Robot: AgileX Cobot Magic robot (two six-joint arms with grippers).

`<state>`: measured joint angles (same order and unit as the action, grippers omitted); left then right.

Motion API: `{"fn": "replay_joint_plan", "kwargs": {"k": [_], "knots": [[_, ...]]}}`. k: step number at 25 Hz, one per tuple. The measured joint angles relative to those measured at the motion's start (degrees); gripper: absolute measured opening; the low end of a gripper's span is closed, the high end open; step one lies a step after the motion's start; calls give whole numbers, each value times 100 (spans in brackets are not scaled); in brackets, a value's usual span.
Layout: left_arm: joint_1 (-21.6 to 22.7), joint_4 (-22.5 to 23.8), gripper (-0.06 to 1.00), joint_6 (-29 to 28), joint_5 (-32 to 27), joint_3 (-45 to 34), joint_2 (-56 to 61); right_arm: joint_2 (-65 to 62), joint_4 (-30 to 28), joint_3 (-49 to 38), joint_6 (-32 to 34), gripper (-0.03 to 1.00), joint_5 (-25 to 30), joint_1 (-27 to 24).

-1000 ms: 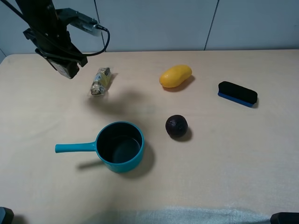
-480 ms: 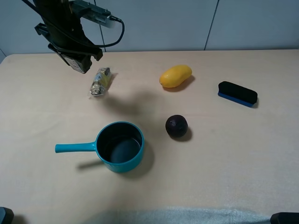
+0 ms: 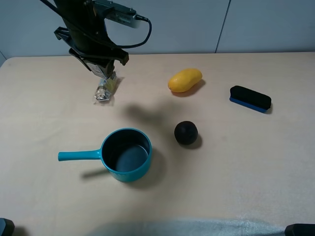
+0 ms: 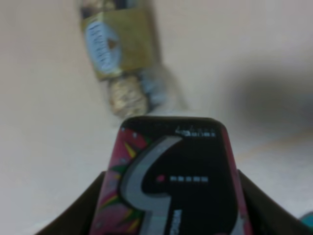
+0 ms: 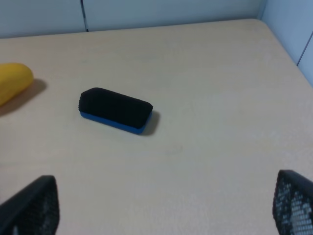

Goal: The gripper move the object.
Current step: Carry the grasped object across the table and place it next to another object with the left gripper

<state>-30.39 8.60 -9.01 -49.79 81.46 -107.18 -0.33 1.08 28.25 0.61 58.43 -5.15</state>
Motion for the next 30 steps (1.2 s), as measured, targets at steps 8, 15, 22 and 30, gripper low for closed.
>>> {"fn": "replay_joint_plan", "kwargs": {"k": [8,15,22,30], "knots": [[-350,-75,48,-26,-325,1122,-296,0,0,0,0,66,0,0],[-537,-83,48,-37,-796,2274,-1096,0,0,0,0,66,0,0],[-556,-83,48,-30,-1003,3222,-1815,0,0,0,0,66,0,0],[-530,62,48,-29,-1314,4078,-2655,0,0,0,0,66,0,0]]}}
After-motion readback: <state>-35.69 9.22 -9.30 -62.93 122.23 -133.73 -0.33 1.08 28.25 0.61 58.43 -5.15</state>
